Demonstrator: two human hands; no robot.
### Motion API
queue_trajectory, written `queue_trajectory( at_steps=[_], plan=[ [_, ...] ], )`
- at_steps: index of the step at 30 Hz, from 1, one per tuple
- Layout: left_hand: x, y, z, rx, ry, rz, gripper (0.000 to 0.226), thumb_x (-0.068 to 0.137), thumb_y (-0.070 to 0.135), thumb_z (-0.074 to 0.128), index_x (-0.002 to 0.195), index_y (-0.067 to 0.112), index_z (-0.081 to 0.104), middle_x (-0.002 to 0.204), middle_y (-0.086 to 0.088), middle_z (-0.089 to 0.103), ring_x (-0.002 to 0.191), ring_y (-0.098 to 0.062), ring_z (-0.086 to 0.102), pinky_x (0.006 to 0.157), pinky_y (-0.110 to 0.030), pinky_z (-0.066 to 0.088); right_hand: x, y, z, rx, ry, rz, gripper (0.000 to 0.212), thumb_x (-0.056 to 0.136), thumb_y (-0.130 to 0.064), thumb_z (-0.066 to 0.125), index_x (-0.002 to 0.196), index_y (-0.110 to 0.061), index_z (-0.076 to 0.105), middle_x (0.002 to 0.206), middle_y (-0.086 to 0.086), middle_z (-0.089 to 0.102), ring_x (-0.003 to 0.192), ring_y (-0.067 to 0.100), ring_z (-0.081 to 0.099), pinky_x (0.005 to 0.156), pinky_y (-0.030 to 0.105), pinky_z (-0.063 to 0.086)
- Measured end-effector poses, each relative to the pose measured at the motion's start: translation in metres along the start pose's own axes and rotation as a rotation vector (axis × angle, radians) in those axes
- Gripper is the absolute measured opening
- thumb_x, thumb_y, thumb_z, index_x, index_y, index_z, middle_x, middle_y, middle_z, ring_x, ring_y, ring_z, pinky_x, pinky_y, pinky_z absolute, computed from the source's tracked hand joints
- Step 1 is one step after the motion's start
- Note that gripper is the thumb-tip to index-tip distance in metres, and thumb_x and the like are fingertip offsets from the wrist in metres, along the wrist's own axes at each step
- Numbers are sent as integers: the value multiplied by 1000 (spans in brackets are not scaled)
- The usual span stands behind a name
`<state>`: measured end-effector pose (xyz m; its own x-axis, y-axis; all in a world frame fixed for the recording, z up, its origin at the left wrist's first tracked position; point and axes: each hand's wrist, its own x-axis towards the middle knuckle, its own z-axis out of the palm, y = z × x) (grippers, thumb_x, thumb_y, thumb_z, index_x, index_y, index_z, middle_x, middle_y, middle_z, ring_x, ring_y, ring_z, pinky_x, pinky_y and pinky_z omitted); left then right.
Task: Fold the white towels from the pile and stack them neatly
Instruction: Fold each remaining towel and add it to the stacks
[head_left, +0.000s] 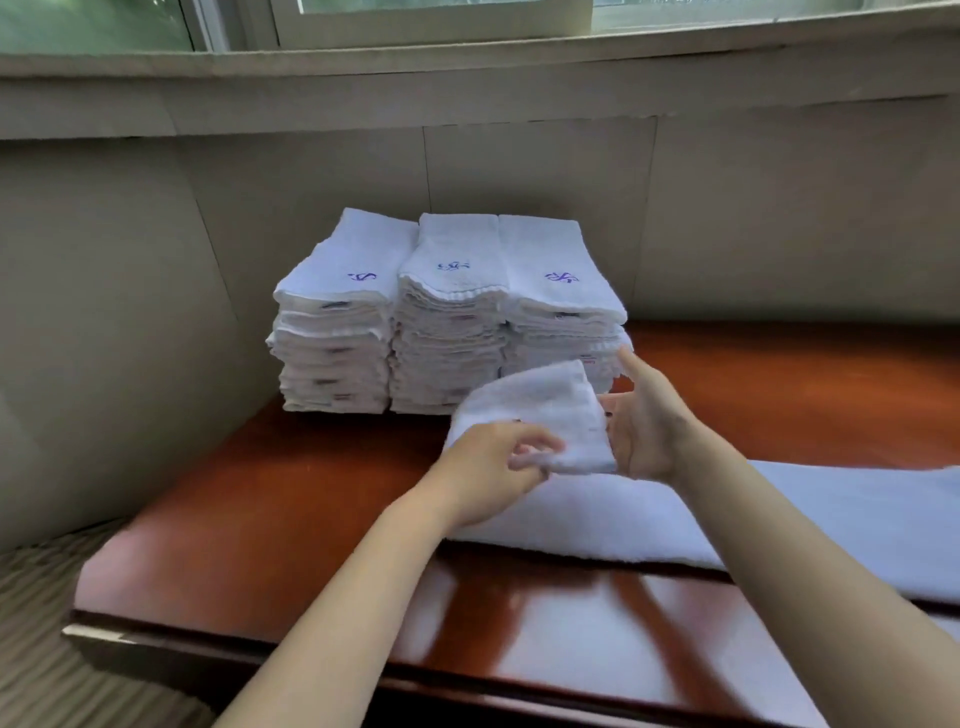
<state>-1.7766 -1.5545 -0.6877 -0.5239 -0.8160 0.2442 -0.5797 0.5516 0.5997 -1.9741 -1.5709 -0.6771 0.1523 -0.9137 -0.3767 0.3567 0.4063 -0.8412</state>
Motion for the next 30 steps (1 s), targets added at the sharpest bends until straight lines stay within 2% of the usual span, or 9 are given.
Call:
queue_trajectory(
  at_steps=[3,6,8,12,15,21,25,27,30],
  plan=[
    [5,4,18,130,-286,9,32,91,22,60,123,23,63,122,-1,62,120,-12,48,104,-24,34,-3,13,-7,-260,152,27,43,90,-36,61,117,-4,51,103,14,59,76,24,68,50,28,52],
    [8,5,17,100,-284,-35,31,92,19,56,123,23,63,127,3,59,124,-9,47,102,-16,33,1,32,-12,-428,292,-53,13,87,-6,64,98,0,60,70,9,60,53,20,60,47,24,44],
    [10,3,10,88,-210,-53,30,93,20,55,121,24,63,128,7,59,117,-6,50,88,-6,30,0,31,-16,-425,297,-139,10,86,3,61,95,4,64,69,10,66,51,18,64,44,21,47],
    [12,-9,-4,243,-57,-68,35,94,21,55,129,20,56,136,-1,48,129,-14,41,102,-15,23,-8,12,-29,-508,376,-243,19,86,1,61,104,4,61,93,14,68,71,22,66,52,24,53],
    [11,-17,-6,279,-38,-232,47,95,26,52,140,20,43,145,-5,36,131,-22,39,108,-27,29,-19,2,-41,-531,407,-246,12,87,0,59,98,-3,63,92,10,69,75,20,67,52,24,52],
    [12,-24,9,-165,-56,-525,60,91,37,59,141,16,34,124,-4,56,107,-20,57,84,-28,45,-39,3,-64,-586,466,-226,18,91,1,50,96,-14,57,98,6,65,88,22,64,80,42,55],
    [12,-22,18,-210,-82,-498,63,87,30,65,139,15,34,114,1,53,102,-16,54,72,-21,44,-41,19,-67,-656,443,-264,14,89,-18,57,103,-22,55,99,-3,62,89,14,62,70,29,52],
    [13,-21,21,-182,-74,-471,68,85,29,68,141,15,31,121,-2,54,108,-20,54,85,-29,46,-40,25,-64,-694,474,-308,5,89,-23,61,84,-22,58,92,-2,65,80,12,62,64,26,51],
    [14,-18,26,-235,-34,-485,74,86,39,66,145,20,26,134,-5,51,114,-24,54,98,-34,44,-38,26,-63,-726,580,-344,11,90,-15,56,80,-12,60,96,10,67,88,25,65,79,38,53]
  ],
)
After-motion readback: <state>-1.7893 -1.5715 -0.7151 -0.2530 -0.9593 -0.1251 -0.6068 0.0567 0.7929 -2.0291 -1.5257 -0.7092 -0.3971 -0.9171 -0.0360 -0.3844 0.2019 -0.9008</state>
